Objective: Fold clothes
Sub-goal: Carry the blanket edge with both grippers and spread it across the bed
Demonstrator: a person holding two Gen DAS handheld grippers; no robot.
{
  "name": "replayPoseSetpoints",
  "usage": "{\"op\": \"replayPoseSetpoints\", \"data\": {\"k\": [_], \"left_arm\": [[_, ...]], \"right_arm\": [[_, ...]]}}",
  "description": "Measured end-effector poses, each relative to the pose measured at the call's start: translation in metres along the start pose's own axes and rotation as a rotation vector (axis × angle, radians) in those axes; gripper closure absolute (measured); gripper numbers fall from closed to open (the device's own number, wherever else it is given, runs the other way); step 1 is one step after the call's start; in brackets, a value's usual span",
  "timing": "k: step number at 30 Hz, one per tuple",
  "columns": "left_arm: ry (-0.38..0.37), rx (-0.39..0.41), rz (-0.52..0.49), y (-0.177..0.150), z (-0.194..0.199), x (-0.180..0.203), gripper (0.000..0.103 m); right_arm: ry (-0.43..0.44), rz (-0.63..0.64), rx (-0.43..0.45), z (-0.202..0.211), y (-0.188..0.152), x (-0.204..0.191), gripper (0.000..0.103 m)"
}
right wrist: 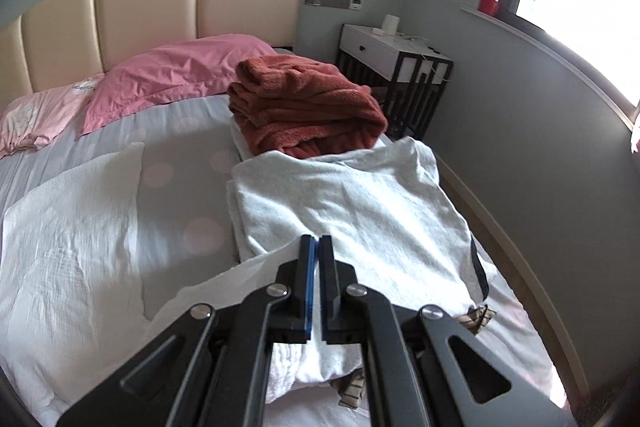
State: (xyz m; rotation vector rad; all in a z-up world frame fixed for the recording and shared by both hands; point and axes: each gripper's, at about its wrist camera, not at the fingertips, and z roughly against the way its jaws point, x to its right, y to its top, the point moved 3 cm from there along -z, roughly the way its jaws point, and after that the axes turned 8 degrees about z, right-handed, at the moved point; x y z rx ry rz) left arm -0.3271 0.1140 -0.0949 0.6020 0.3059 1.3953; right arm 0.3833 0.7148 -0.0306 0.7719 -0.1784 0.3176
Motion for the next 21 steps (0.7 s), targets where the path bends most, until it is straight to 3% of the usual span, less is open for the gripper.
{"op": "replayPoseSetpoints", "data": {"k": [8,14,21], "left_arm": [[-0.011,0.042,-0.049,0.02,0.011,0.026,0.092],[0.041,0.016,-0.062,0.021,-0.006,0.026,0.092],[0.056,-0.035,-0.072,0.012,-0.014,0.018,0.084]], "right_arm": [[-0.068,0.069,-0.004,-0.003,0.042,0.008,0.102],[-0.12,0.12,-0.007,-0.006,0.073,0.015,0.102],[-0.052,0.031,-0.111,-0.038,0.037,0.027,0.099]]}}
